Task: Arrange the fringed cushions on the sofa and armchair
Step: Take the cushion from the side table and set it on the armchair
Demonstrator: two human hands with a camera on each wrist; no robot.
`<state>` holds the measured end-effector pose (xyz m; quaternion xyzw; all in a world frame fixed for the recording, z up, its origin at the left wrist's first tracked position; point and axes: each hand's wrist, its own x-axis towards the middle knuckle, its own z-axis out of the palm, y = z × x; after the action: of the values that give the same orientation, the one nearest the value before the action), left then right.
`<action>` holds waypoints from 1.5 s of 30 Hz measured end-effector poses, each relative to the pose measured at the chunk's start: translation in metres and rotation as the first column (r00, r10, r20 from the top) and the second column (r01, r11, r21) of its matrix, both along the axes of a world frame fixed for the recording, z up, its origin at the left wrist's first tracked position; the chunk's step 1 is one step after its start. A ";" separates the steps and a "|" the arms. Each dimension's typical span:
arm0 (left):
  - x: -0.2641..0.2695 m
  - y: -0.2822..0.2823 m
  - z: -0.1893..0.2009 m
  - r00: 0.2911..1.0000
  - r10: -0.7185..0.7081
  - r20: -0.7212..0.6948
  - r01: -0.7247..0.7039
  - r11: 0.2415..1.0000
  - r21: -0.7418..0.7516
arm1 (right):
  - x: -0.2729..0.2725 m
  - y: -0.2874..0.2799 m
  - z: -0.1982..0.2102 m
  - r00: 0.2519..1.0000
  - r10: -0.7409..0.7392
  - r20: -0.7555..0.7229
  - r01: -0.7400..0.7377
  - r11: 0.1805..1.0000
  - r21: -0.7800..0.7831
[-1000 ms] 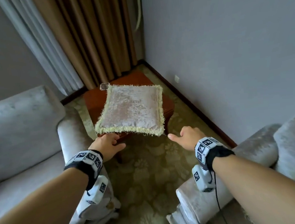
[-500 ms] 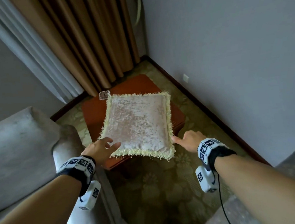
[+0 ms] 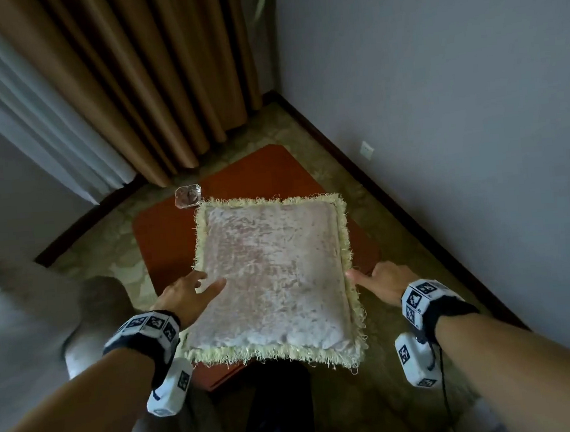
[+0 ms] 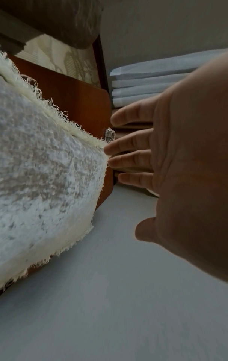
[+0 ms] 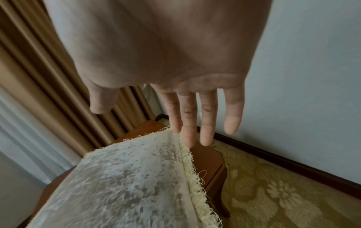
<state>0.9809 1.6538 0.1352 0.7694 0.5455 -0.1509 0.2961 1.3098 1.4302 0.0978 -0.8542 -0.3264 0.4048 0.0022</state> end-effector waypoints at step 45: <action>-0.071 0.028 -0.008 0.852 0.476 0.220 -0.466 0.879 -0.099 | -0.035 0.078 0.008 0.837 -0.150 -0.526 0.354 0.881 0.313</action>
<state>0.9098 1.6813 0.1275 0.6185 0.6744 0.0076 0.4032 1.2750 1.5083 0.1063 -0.7418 -0.2725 0.5274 0.3120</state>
